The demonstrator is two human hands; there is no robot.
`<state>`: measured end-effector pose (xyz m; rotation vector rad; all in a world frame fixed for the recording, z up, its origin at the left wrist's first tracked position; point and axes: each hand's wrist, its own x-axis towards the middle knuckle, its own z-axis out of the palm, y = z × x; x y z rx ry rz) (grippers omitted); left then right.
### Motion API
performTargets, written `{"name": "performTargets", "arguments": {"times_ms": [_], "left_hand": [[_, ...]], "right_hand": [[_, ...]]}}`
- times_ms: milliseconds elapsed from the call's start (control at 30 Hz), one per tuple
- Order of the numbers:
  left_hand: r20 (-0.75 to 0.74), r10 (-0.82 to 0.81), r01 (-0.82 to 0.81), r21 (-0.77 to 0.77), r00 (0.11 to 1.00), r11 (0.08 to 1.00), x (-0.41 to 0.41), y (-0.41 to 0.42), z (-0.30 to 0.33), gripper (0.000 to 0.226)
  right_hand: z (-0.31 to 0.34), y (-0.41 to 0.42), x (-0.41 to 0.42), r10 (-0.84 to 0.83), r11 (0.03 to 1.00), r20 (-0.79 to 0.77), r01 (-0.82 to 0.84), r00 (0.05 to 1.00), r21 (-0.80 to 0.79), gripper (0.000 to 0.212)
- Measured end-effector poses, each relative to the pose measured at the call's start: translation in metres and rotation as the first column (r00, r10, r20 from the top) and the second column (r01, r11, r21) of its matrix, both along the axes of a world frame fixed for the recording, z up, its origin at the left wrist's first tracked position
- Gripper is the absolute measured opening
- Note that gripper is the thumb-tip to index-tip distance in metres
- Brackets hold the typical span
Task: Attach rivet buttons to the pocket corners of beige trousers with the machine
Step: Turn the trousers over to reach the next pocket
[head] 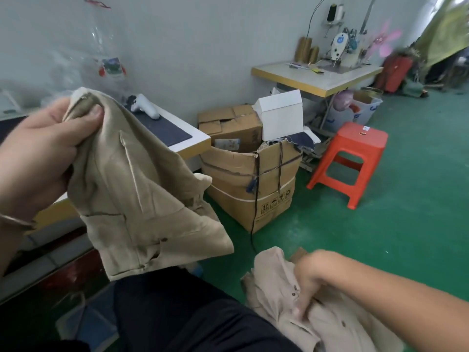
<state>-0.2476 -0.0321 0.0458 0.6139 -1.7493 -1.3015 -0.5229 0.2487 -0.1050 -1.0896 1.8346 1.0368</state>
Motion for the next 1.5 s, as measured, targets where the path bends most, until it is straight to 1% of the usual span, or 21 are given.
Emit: {"name": "performTargets", "arguments": {"times_ms": [100,200,267,333,400,433,467,533,600,633,700,767,833,900,1033,1100,1167,1267,1367,1433,1500], "left_hand": [[-0.098,-0.113,0.115,0.013,0.989,0.993,0.000,0.022,0.003,0.013],[-0.068,-0.130,0.132,0.022,0.989,0.991,0.010,0.034,0.013,0.015],[-0.024,-0.134,0.135,0.042,0.991,0.990,0.023,0.042,0.022,0.017],[0.022,-0.147,0.145,0.066,0.989,0.987,0.037,0.048,0.029,0.024],[0.030,-0.168,0.165,0.083,0.985,0.983,0.051,0.051,0.034,0.026],[0.027,-0.178,0.175,0.085,0.984,0.981,0.057,0.051,0.036,0.025],[0.019,-0.190,0.187,0.091,0.982,0.978,0.063,0.053,0.040,0.025],[0.002,-0.214,0.213,0.097,0.977,0.972,0.075,0.055,0.046,0.028],[0.006,-0.198,0.197,0.090,0.980,0.976,0.089,0.055,0.051,0.028],[0.016,-0.152,0.150,0.080,0.988,0.985,0.095,0.055,0.052,0.027],[0.020,0.025,-0.026,0.073,0.999,0.997,0.106,0.055,0.051,0.026],[-0.020,0.180,-0.176,0.129,0.983,0.976,0.117,0.057,0.046,0.036],[0.007,0.205,-0.204,0.146,0.979,0.968,0.129,0.061,0.034,0.055],[0.098,0.115,-0.132,0.184,0.989,0.974,0.137,0.070,0.021,0.067],[0.266,0.025,-0.077,0.187,0.964,0.979,0.140,0.078,-0.005,0.037],[0.243,0.033,-0.085,0.208,0.970,0.974,0.145,0.079,-0.013,0.022],[0.086,0.019,-0.047,0.344,0.996,0.938,0.149,0.079,-0.017,0.026],[-0.131,0.124,-0.046,0.483,0.984,0.875,0.154,0.074,-0.021,0.032],[-0.095,0.160,-0.108,0.408,0.983,0.907,0.156,0.067,-0.025,0.032],[-0.032,0.133,-0.112,0.370,0.991,0.922,0.155,0.062,-0.026,0.031],[0.045,0.085,-0.095,0.355,0.995,0.930,0.149,0.057,-0.026,0.030]], "right_hand": [[0.062,-0.038,-0.002,0.023,0.977,0.072,-0.007,0.997,-0.212,0.071],[0.141,-0.074,0.008,0.179,0.854,0.153,-0.076,0.972,-0.514,0.062],[0.190,-0.092,0.027,0.274,0.656,0.257,0.016,0.927,-0.754,0.052],[0.220,-0.110,0.051,0.407,0.320,0.342,0.219,0.847,-0.922,0.047],[0.229,-0.129,0.082,0.579,0.047,0.329,0.372,0.746,-0.927,0.061],[0.230,-0.138,0.098,0.644,0.001,0.287,0.374,0.709,-0.927,0.077],[0.228,-0.148,0.113,0.692,0.025,0.272,0.354,0.668,-0.935,0.090],[0.220,-0.168,0.138,0.752,0.212,0.392,0.369,0.530,-0.905,0.088],[0.213,-0.187,0.155,0.728,0.408,0.601,0.497,0.330,-0.766,0.054],[0.212,-0.194,0.163,0.704,0.454,0.667,0.567,0.245,-0.687,0.034],[0.211,-0.205,0.174,0.703,0.417,0.681,0.655,0.206,-0.629,0.007],[0.210,-0.213,0.184,0.705,0.398,0.691,0.717,0.160,-0.572,0.009],[0.210,-0.217,0.193,0.696,0.422,0.716,0.778,0.052,-0.467,0.012],[0.211,-0.218,0.199,0.690,0.438,0.723,0.817,-0.037,-0.375,0.012],[0.206,-0.222,0.205,0.667,0.505,0.715,0.833,-0.209,-0.228,0.011],[0.199,-0.225,0.203,0.654,0.518,0.712,0.838,-0.256,-0.175,0.014],[0.190,-0.232,0.195,0.650,0.472,0.722,0.871,-0.239,-0.135,0.014],[0.174,-0.243,0.181,0.598,0.387,0.796,0.904,-0.097,-0.180,0.019],[0.155,-0.251,0.169,0.492,0.459,0.838,0.747,0.236,-0.480,0.025],[0.141,-0.256,0.167,0.466,0.527,0.741,0.521,0.483,-0.671,0.030],[0.134,-0.268,0.167,0.449,0.485,0.625,0.413,0.639,-0.771,0.026]]}}
